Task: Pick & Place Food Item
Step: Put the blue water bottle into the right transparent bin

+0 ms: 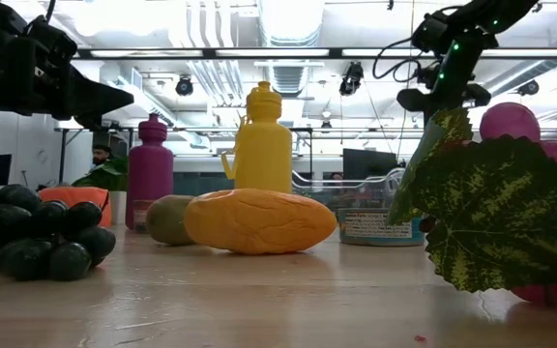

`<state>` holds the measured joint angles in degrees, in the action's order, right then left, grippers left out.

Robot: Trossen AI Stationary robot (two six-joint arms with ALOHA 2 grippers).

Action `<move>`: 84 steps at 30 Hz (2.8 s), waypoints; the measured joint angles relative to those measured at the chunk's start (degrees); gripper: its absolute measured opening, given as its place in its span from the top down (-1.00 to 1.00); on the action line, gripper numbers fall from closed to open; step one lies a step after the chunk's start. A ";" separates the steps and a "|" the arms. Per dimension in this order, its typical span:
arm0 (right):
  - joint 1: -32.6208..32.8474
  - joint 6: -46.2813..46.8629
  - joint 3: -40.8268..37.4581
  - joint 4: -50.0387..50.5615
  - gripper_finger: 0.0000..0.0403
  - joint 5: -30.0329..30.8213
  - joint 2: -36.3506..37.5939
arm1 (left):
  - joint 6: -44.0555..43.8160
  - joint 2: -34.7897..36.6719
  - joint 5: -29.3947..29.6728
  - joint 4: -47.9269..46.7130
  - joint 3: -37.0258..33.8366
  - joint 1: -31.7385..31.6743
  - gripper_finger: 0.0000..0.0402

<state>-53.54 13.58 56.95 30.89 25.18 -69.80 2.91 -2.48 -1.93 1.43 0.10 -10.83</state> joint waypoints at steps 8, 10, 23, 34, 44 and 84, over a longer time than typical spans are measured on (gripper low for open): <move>-0.79 1.34 0.00 -0.20 0.67 0.92 -1.11 | -0.02 -0.02 0.00 0.01 0.02 -0.02 0.93; -0.94 1.50 0.00 0.04 0.67 0.91 -1.14 | -0.02 -0.01 0.00 0.01 0.00 0.00 0.93; -0.90 5.53 0.00 0.25 0.67 0.51 -0.38 | 0.00 -0.01 0.00 0.01 0.00 -0.01 0.93; -0.90 5.75 -0.09 0.19 0.67 0.23 -0.33 | 0.00 -0.02 0.00 0.01 0.00 0.00 0.93; -0.98 5.80 -1.21 -0.53 0.67 0.58 -0.44 | -0.02 0.00 0.00 0.01 0.00 0.00 0.93; -0.98 5.51 -2.16 -1.33 0.67 0.19 -0.22 | -0.01 -0.01 0.00 0.00 0.02 -0.01 0.93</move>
<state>-54.52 19.09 54.78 29.56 25.36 -70.02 2.90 -2.49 -1.93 1.42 0.12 -10.84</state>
